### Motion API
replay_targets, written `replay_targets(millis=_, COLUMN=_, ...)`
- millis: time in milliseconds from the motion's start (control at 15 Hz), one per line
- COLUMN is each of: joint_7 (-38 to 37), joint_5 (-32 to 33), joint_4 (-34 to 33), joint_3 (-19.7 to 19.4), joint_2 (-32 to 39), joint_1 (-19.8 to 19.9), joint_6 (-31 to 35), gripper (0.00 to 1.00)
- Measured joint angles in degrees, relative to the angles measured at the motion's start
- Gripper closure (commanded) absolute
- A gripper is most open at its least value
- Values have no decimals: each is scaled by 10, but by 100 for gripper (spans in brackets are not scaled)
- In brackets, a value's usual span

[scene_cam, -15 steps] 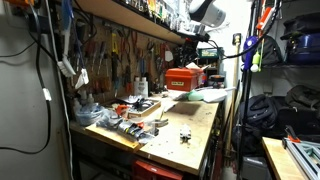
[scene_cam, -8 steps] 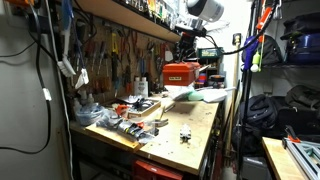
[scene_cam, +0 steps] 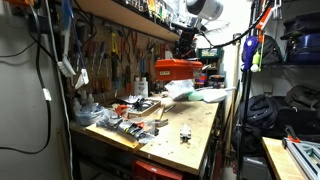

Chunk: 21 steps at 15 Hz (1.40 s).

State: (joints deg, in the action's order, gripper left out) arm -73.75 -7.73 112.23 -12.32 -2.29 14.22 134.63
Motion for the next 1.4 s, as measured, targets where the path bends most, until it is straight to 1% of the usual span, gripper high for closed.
replay_targets(millis=267, joint_7=-119, joint_5=19, joint_4=11, joint_3=-2, joint_2=0, joint_1=2, joint_6=35, gripper=96)
replay_targets(millis=533, joint_7=-252, joint_5=70, joint_4=34, joint_3=-5, joint_2=0, joint_1=8, joint_6=80, gripper=96)
replay_targets(millis=867, joint_7=-454, joint_5=186, joint_4=70, joint_3=-6, joint_2=5, joint_1=12, joint_6=133, gripper=96)
replay_targets(millis=1267, joint_7=-696, joint_5=349, joint_4=81, joint_3=-19, joint_2=21, joint_1=23, joint_6=143, gripper=96)
replay_targets(millis=1333, joint_7=-735, joint_5=384, joint_4=80, joint_3=-22, joint_2=24, joint_1=23, joint_6=143, gripper=85)
replay_targets(millis=1400, joint_7=-744, joint_5=392, joint_4=81, joint_3=-23, joint_2=27, joint_1=23, joint_6=143, gripper=85)
